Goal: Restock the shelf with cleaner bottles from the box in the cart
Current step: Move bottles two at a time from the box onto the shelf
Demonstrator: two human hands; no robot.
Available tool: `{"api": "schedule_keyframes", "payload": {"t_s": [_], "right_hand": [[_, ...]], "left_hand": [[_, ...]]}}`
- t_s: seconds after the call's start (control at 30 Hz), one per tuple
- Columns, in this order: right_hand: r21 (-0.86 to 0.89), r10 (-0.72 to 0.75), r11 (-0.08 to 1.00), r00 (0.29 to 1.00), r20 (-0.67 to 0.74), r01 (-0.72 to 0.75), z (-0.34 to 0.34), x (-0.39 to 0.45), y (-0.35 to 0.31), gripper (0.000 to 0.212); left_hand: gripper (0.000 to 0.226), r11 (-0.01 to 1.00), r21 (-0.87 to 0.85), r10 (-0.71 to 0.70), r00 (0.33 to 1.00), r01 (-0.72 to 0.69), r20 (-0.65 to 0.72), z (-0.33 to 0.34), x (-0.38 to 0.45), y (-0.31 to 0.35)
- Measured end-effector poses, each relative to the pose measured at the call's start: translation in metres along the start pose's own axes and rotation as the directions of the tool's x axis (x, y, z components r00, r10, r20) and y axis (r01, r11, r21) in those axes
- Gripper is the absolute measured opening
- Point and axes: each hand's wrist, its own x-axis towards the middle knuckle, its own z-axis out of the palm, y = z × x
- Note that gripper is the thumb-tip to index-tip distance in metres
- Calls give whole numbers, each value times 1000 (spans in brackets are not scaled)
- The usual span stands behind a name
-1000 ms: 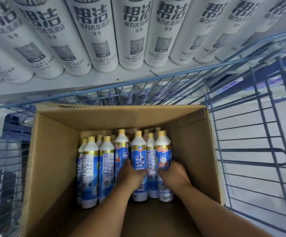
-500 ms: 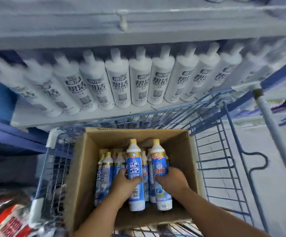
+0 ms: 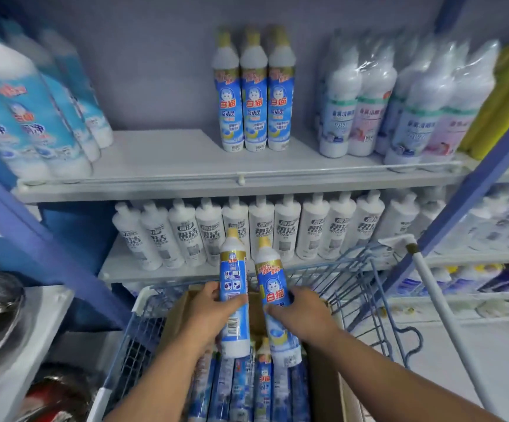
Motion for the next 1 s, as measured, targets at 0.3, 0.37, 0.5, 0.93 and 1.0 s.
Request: {"api": "schedule_keyframes", "payload": {"t_s": [0.3, 0.37, 0.5, 0.93, 1.0], "right_hand": [[105, -159, 980, 984, -86, 168, -58, 7, -47, 29], [110, -201, 971, 974, -103, 212, -71, 9, -59, 31], [121, -278, 948, 951, -135, 295, -100, 14, -88, 23], [227, -403, 829, 828, -390, 510, -155, 64, -204, 16], [201, -414, 822, 802, -430, 533, -158, 76, -218, 18]], "left_hand": [[34, 976, -68, 197, 971, -207, -133, -2, -24, 91], [34, 964, -80, 241, 958, -255, -157, -3, -29, 112], [37, 937, -94, 316, 931, -337, -183, -9, -37, 152], [31, 824, -103, 532, 824, -557, -195, -47, 20, 267], [34, 815, -81, 553, 812, -574, -190, -53, 38, 277]]}}
